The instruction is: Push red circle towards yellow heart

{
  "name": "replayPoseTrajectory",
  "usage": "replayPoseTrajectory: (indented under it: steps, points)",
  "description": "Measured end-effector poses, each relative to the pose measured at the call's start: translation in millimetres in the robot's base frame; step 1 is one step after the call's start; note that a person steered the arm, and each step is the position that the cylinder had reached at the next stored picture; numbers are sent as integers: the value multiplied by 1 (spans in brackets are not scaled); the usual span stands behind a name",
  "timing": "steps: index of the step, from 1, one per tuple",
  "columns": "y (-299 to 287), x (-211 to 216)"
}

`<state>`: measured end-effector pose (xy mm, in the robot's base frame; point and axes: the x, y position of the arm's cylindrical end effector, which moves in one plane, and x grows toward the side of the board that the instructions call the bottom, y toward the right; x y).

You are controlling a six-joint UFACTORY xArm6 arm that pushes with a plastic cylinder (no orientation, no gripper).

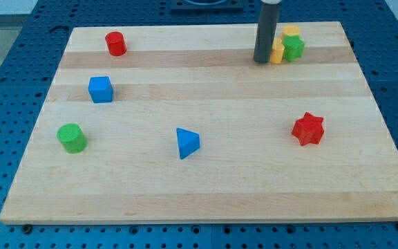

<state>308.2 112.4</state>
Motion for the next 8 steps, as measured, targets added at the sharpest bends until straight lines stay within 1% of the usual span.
replayPoseTrajectory:
  steps: [1, 2, 3, 4, 5, 6, 7, 8]
  points:
    - [-5, 19]
    - [-60, 32]
    - [-143, 32]
    - [-261, 31]
    - [-346, 13]
    - [-387, -22]
    - [-378, -41]
    - [-326, -45]
